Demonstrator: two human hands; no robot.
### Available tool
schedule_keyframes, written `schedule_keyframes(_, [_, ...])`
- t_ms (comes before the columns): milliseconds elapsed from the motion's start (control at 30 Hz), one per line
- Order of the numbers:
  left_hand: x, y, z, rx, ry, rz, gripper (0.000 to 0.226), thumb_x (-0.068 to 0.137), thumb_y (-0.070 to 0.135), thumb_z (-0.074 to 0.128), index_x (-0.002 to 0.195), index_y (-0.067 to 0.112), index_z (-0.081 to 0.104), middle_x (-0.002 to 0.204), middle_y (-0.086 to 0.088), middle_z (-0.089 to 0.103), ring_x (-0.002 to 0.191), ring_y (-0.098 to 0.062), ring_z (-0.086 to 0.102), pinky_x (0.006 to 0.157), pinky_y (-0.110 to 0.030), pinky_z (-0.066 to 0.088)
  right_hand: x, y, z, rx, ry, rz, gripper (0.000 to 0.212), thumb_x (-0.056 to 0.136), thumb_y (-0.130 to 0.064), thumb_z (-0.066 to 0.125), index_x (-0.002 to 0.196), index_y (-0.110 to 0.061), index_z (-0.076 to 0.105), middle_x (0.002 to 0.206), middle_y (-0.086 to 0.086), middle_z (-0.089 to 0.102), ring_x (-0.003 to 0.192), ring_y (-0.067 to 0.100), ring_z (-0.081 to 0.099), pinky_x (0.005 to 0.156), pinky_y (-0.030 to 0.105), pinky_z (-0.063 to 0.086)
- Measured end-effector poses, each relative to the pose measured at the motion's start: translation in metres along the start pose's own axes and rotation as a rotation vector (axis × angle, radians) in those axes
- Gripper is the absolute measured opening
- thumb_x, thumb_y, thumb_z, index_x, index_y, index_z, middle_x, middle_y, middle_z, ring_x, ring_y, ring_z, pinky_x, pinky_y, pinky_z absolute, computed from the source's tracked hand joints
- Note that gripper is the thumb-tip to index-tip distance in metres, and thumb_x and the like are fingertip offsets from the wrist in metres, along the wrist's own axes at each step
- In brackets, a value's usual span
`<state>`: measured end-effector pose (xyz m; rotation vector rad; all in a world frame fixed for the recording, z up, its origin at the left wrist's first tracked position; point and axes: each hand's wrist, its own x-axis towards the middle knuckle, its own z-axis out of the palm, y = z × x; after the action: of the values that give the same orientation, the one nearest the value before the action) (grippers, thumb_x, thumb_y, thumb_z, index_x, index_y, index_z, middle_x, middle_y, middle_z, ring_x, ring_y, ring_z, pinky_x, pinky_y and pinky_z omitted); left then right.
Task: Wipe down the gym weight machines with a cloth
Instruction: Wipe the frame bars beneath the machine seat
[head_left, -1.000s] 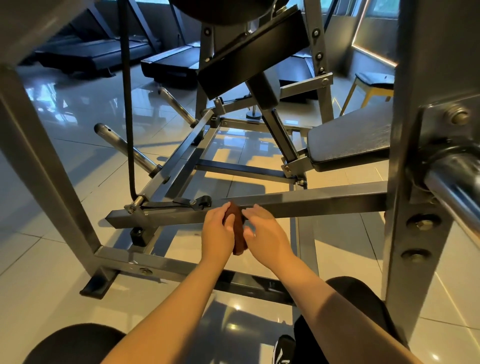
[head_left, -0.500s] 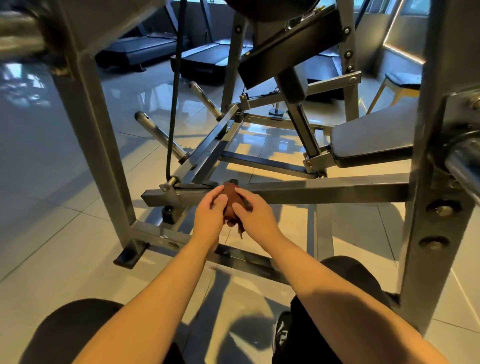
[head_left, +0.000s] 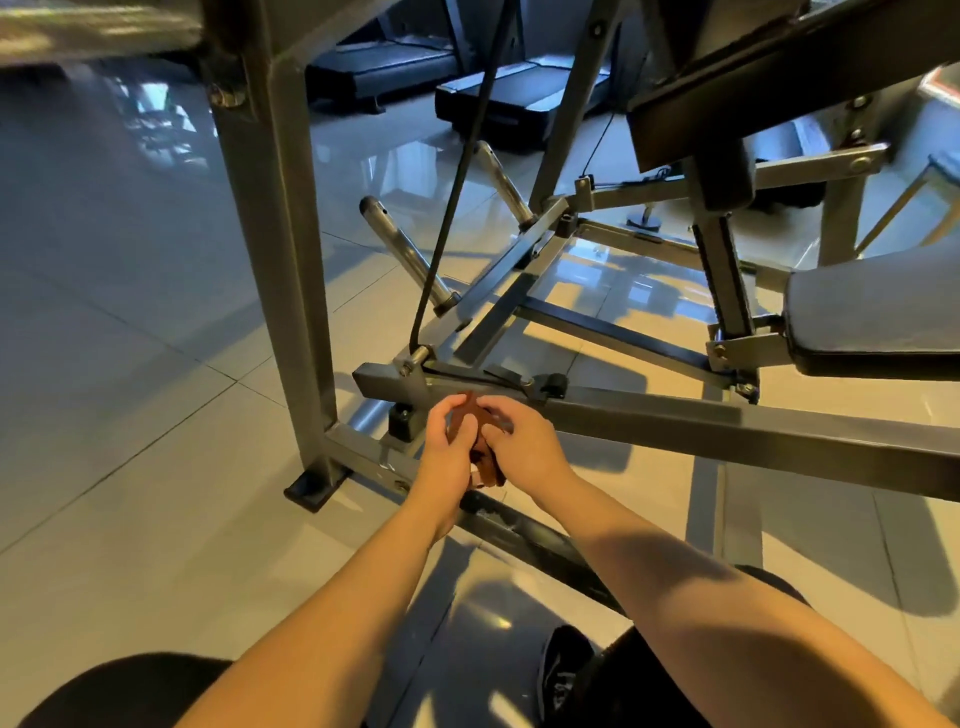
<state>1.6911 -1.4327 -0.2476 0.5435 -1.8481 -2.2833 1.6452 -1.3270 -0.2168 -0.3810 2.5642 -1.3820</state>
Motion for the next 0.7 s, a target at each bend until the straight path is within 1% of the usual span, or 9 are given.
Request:
schedule_keyframes(67, [0.015, -0.002, -0.006, 0.072, 0.086, 0.064, 0.026, 0.106, 0.02, 0.048, 0.127, 0.036, 0.052, 0.124, 0.007, 0.057, 0.109, -0.012, 0.062, 0.085, -0.034, 0.059, 0.014, 0.0, 0.004, -0.096, -0.052, -0.049, 0.039, 0.102, -0.008, 0.05, 0.136, -0.024, 0.062, 0.134, -0.002, 0.064, 0.122, 0.015, 0.057, 0.098, 0.021, 0.039])
schedule_keyframes(100, [0.024, -0.003, -0.01, 0.112, 0.127, 0.081, 0.026, 0.105, 0.017, 0.05, 0.122, 0.037, 0.055, 0.121, 0.01, 0.057, 0.11, -0.012, 0.061, 0.085, -0.032, 0.057, 0.021, 0.0, 0.006, -0.153, -0.086, -0.066, 0.039, 0.102, -0.008, 0.049, 0.136, -0.023, 0.063, 0.133, 0.0, 0.065, 0.123, 0.017, 0.057, 0.098, 0.021, 0.038])
schedule_keyframes(200, [0.047, -0.005, -0.02, 0.21, 0.215, 0.059, 0.028, 0.102, 0.014, 0.054, 0.118, 0.038, 0.057, 0.111, 0.019, 0.052, 0.117, -0.018, 0.055, 0.101, -0.042, 0.051, 0.039, 0.005, 0.009, -0.327, -0.08, -0.131, 0.04, 0.101, -0.009, 0.05, 0.137, -0.023, 0.062, 0.139, 0.001, 0.061, 0.131, 0.019, 0.052, 0.107, 0.028, 0.04])
schedule_keyframes(233, [0.054, -0.006, -0.022, 0.222, 0.25, 0.043, 0.028, 0.102, 0.015, 0.054, 0.121, 0.036, 0.058, 0.114, 0.017, 0.052, 0.119, -0.019, 0.053, 0.106, -0.046, 0.049, 0.042, 0.009, 0.01, -0.4, -0.039, -0.14, 0.041, 0.102, -0.012, 0.05, 0.14, -0.024, 0.059, 0.145, -0.001, 0.056, 0.138, 0.018, 0.046, 0.112, 0.032, 0.038])
schedule_keyframes(300, [0.066, -0.011, -0.026, 0.242, 0.306, 0.032, 0.029, 0.103, 0.018, 0.053, 0.128, 0.033, 0.058, 0.13, 0.006, 0.053, 0.127, -0.023, 0.051, 0.11, -0.05, 0.045, 0.043, 0.016, 0.012, -0.524, 0.036, -0.125, 0.045, 0.104, -0.016, 0.05, 0.148, -0.024, 0.049, 0.156, -0.003, 0.042, 0.148, 0.017, 0.032, 0.119, 0.035, 0.031])
schedule_keyframes(367, [0.074, -0.02, -0.026, 0.252, 0.317, 0.047, 0.031, 0.105, 0.022, 0.051, 0.132, 0.034, 0.056, 0.139, 0.002, 0.051, 0.13, -0.023, 0.05, 0.11, -0.049, 0.045, 0.044, 0.023, 0.015, -0.628, 0.053, -0.13, 0.049, 0.106, -0.019, 0.048, 0.154, -0.022, 0.04, 0.162, -0.002, 0.033, 0.153, 0.017, 0.022, 0.121, 0.035, 0.027])
schedule_keyframes(500, [0.081, -0.033, -0.012, 0.208, 0.257, 0.057, 0.036, 0.108, 0.029, 0.043, 0.142, 0.038, 0.047, 0.145, 0.004, 0.048, 0.131, -0.016, 0.048, 0.111, -0.043, 0.044, 0.049, 0.031, 0.014, -0.737, -0.01, -0.123, 0.054, 0.107, -0.022, 0.042, 0.159, -0.023, 0.027, 0.167, -0.004, 0.021, 0.156, 0.015, 0.007, 0.123, 0.032, 0.018])
schedule_keyframes(600, [0.086, -0.036, 0.006, 0.227, 0.227, 0.076, 0.04, 0.109, 0.026, 0.04, 0.148, 0.031, 0.045, 0.151, 0.004, 0.044, 0.135, -0.014, 0.045, 0.115, -0.04, 0.04, 0.047, 0.036, 0.007, -0.755, -0.022, -0.139, 0.055, 0.108, -0.023, 0.041, 0.16, -0.025, 0.023, 0.168, -0.006, 0.017, 0.156, 0.013, 0.006, 0.123, 0.033, 0.017])
schedule_keyframes(700, [0.087, -0.038, 0.02, 0.195, 0.227, 0.118, 0.039, 0.108, 0.019, 0.045, 0.146, 0.022, 0.052, 0.147, 0.004, 0.044, 0.13, -0.01, 0.049, 0.113, -0.031, 0.042, 0.042, 0.035, 0.0, -0.762, 0.006, -0.172, 0.054, 0.108, -0.024, 0.039, 0.16, -0.023, 0.025, 0.168, -0.005, 0.019, 0.155, 0.013, 0.009, 0.123, 0.03, 0.012])
